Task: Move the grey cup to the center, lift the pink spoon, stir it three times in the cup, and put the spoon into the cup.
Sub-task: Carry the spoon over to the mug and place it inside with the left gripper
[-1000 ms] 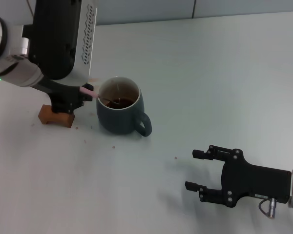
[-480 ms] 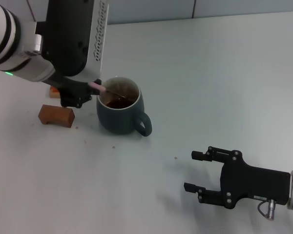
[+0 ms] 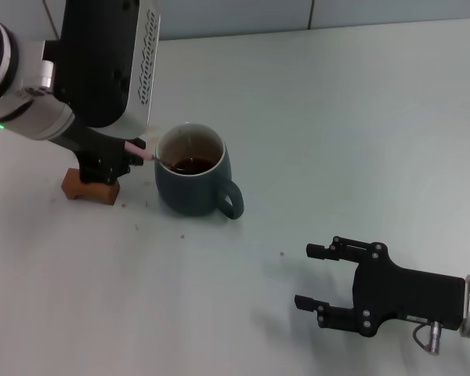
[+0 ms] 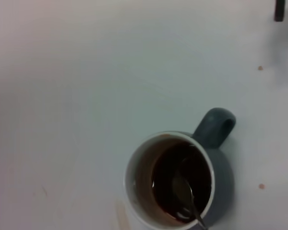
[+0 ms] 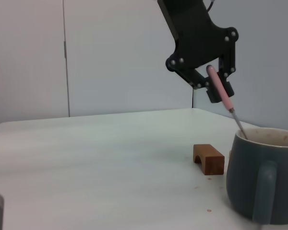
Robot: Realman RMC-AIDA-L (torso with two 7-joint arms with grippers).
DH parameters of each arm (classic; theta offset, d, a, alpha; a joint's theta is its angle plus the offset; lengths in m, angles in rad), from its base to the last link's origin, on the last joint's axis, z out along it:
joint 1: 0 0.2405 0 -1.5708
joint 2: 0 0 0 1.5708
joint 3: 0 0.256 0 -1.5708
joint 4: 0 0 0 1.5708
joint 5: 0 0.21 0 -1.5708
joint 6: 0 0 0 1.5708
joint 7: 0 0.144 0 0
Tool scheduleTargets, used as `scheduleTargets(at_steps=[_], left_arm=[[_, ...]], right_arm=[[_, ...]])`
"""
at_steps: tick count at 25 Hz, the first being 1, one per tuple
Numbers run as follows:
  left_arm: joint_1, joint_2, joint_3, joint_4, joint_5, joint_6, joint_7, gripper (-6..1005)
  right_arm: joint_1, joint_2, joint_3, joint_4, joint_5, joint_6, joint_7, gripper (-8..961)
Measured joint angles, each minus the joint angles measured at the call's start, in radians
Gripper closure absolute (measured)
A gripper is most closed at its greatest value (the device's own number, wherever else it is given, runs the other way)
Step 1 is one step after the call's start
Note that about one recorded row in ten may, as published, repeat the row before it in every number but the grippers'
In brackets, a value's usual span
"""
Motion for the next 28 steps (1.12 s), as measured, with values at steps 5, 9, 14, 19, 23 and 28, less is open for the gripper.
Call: scheduleTargets(at_steps=[5,9,14,19,23,28], left_arm=[[-0.002,-0.001,0.006,0.003,-0.03,-0.007,0.006,844],[-0.005,-0.003,0.014,-0.014,-0.037,-0.048,0.006,843],[-0.01,-0.003,0.015,-0.032,-0.027,-0.085,-0.006,841],[-0.008,0.0,0.004,-0.036,-0.007,-0.069,-0.012,840],[-0.004,0.001,-0.01,-0.031,-0.006,-0.037,-0.013,839],[-0.001,0.003,-0.013,-0.016,-0.035,-0.01,-0.013,838]], right_arm=[[0.0,0.0,-0.002,0.0,0.0,0.0,0.0,236],[-0.001,0.0,-0.003,0.0,0.0,0.0,0.0,236],[-0.002,0.0,-0.004,0.001,0.0,0.0,-0.001,236],[-0.003,0.0,-0.004,0.003,0.0,0.0,-0.001,236],[-0.002,0.0,-0.004,0.004,0.0,0.0,-0.001,237],[-0.002,0.0,-0.004,0.005,0.0,0.0,-0.001,237]])
